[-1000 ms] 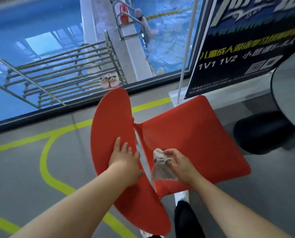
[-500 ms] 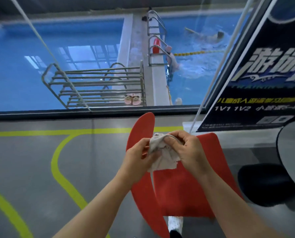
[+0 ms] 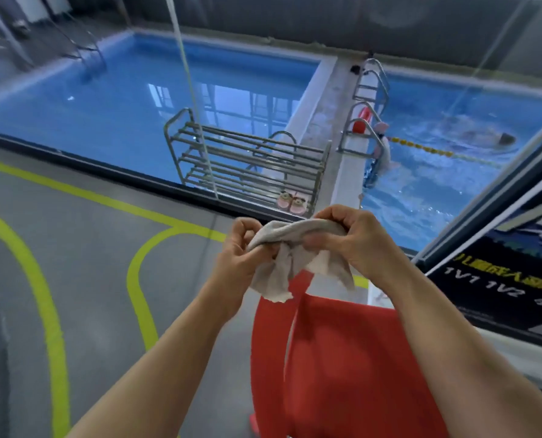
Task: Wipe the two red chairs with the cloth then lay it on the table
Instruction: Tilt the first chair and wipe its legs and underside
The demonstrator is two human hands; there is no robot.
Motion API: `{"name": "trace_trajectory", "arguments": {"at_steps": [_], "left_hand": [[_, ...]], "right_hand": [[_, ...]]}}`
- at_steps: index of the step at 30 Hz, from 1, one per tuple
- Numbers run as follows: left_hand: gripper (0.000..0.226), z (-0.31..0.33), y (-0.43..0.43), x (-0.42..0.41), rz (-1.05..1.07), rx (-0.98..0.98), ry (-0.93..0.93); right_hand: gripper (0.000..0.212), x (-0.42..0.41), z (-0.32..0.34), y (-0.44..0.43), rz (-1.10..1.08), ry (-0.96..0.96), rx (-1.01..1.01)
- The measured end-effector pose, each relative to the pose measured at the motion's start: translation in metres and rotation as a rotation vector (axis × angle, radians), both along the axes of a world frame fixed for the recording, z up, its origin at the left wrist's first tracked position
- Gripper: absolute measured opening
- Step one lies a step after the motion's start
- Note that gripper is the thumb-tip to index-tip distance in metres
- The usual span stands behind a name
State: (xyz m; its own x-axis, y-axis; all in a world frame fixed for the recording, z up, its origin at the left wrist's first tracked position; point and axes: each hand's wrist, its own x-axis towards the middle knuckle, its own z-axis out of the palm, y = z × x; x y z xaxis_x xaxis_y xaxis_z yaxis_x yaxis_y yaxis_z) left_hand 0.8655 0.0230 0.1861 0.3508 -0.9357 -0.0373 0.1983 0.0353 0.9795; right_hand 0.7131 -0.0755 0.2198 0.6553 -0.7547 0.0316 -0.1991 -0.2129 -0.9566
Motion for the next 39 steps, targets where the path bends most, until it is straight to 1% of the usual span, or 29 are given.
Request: {"name": "trace_trajectory", "arguments": {"at_steps": [2, 5, 7, 8, 9, 10, 13, 15, 17, 19, 21, 22, 24, 25, 26, 28, 29, 30, 31, 32, 34, 36, 37, 39], "left_hand": [[0.03, 0.003, 0.001, 0.008, 0.018, -0.054, -0.043], [0.022, 0.007, 0.007, 0.021, 0.059, -0.069, -0.106], [0.022, 0.005, 0.012, 0.031, 0.099, -0.046, -0.135], [0.024, 0.004, 0.015, 0.037, 0.117, -0.028, -0.145], [0.025, 0.002, 0.017, 0.043, 0.138, -0.004, -0.149], [0.026, -0.002, 0.019, 0.049, 0.158, 0.019, -0.151], [0.027, -0.013, 0.025, 0.07, 0.205, 0.082, -0.14], [0.026, -0.019, 0.027, 0.085, 0.176, 0.125, -0.119], [0.028, -0.021, 0.028, 0.096, 0.117, 0.129, -0.033], [0.026, -0.025, 0.029, 0.109, 0.026, 0.117, 0.057], [0.019, -0.026, 0.03, 0.128, -0.112, 0.107, 0.141], [0.02, -0.026, 0.031, 0.137, -0.175, 0.099, 0.223], [0.04, -0.035, 0.027, 0.149, -0.254, 0.136, 0.46], [0.045, -0.044, 0.024, 0.146, -0.254, 0.166, 0.56], [0.043, -0.059, 0.02, 0.14, -0.239, 0.202, 0.596], [0.032, -0.081, 0.014, 0.12, -0.204, 0.293, 0.596], [0.027, -0.089, 0.011, 0.111, -0.228, 0.318, 0.668], [0.024, -0.097, 0.01, 0.104, -0.257, 0.319, 0.724], [0.027, -0.102, 0.009, 0.1, -0.283, 0.286, 0.791], [0.032, -0.11, 0.008, 0.1, -0.313, 0.242, 0.85], [0.035, -0.121, 0.006, 0.101, -0.303, 0.17, 0.953], [0.04, -0.137, 0.001, 0.092, -0.202, 0.185, 0.991], [0.043, -0.145, -0.003, 0.085, -0.146, 0.205, 1.063], [0.042, -0.163, -0.006, 0.065, -0.1, 0.264, 1.032]], "right_hand": [[0.015, 0.009, 0.004, -0.005, 0.062, -0.053, 0.022], [0.013, 0.029, 0.005, -0.009, 0.107, -0.063, -0.022], [0.008, 0.044, 0.001, -0.008, 0.134, -0.065, -0.039], [0.008, 0.052, -0.002, -0.007, 0.142, -0.073, -0.032], [0.013, 0.06, -0.005, -0.006, 0.149, -0.072, -0.036], [0.017, 0.067, -0.008, -0.006, 0.162, -0.06, -0.044], [0.016, 0.082, -0.014, -0.005, 0.244, 0.051, -0.015], [0.027, 0.088, -0.016, -0.008, 0.285, 0.157, 0.006], [0.027, 0.093, -0.015, -0.011, 0.28, 0.208, -0.02], [0.017, 0.098, -0.014, -0.014, 0.275, 0.171, -0.013], [0.012, 0.104, -0.01, -0.017, 0.298, 0.094, 0.086], [0.009, 0.107, -0.008, -0.019, 0.304, 0.052, 0.161], [0.005, 0.117, -0.007, -0.027, 0.284, 0.013, 0.279], [0.006, 0.123, -0.01, -0.03, 0.264, 0.042, 0.283], [0.007, 0.131, -0.016, -0.031, 0.241, 0.115, 0.24], [0.014, 0.147, -0.032, -0.032, 0.215, 0.348, 0.039], [0.023, 0.152, -0.041, -0.034, 0.202, 0.452, -0.049], [0.032, 0.153, -0.049, -0.036, 0.178, 0.514, -0.097], [0.039, 0.15, -0.054, -0.038, 0.138, 0.541, -0.122], [0.04, 0.145, -0.06, -0.041, 0.08, 0.562, -0.159], [0.032, 0.125, -0.07, -0.043, -0.088, 0.611, -0.261], [0.027, 0.109, -0.084, -0.042, -0.208, 0.631, -0.293], [0.027, 0.103, -0.092, -0.04, -0.24, 0.63, -0.286], [0.03, 0.096, -0.107, -0.033, -0.282, 0.598, -0.23]]}}
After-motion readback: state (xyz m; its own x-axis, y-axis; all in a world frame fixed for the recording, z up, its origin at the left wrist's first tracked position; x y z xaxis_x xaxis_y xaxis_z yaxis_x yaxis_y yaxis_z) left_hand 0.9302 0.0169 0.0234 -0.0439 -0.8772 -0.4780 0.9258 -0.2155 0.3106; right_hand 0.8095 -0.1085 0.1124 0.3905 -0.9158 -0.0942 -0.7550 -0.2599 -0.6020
